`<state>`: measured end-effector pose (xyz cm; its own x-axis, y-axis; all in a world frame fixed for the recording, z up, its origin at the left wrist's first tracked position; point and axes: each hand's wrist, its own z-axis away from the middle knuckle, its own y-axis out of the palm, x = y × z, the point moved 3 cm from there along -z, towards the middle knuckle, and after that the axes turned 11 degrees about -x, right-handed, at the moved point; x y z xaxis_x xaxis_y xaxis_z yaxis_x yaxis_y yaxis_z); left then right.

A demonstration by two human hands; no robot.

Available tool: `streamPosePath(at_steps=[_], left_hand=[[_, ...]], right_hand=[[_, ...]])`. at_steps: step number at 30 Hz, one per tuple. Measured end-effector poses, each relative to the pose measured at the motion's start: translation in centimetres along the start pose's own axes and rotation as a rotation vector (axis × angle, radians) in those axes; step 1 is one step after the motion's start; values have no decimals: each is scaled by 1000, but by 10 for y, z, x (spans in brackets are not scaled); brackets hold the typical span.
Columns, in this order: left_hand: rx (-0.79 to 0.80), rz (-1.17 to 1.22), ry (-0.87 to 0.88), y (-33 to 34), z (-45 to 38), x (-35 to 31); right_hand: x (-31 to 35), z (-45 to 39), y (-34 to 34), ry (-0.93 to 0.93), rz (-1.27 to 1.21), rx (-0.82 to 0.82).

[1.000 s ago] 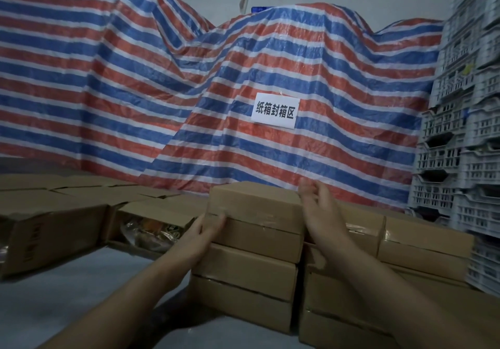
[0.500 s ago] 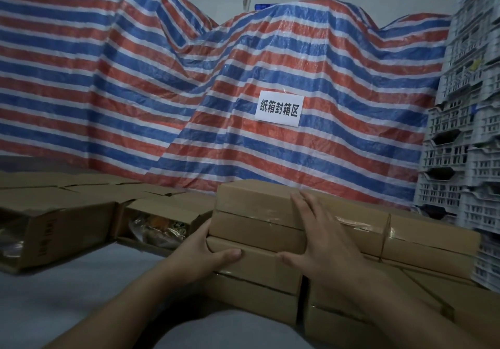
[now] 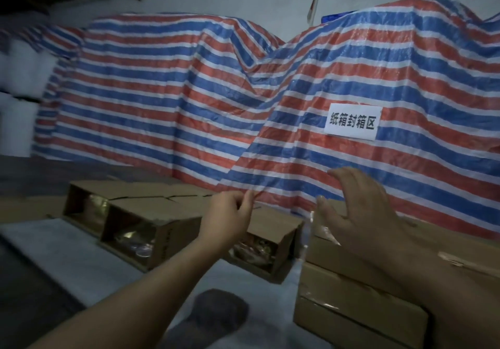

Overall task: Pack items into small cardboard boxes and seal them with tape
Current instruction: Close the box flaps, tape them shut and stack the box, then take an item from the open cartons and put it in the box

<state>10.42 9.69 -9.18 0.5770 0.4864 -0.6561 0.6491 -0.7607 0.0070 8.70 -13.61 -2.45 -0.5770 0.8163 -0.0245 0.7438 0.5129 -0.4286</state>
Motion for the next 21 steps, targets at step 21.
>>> streamPosePath(at_steps=[21], left_hand=[[267, -903, 3, -191, -56, 166]], right_hand=[[214, 1, 245, -115, -154, 416]])
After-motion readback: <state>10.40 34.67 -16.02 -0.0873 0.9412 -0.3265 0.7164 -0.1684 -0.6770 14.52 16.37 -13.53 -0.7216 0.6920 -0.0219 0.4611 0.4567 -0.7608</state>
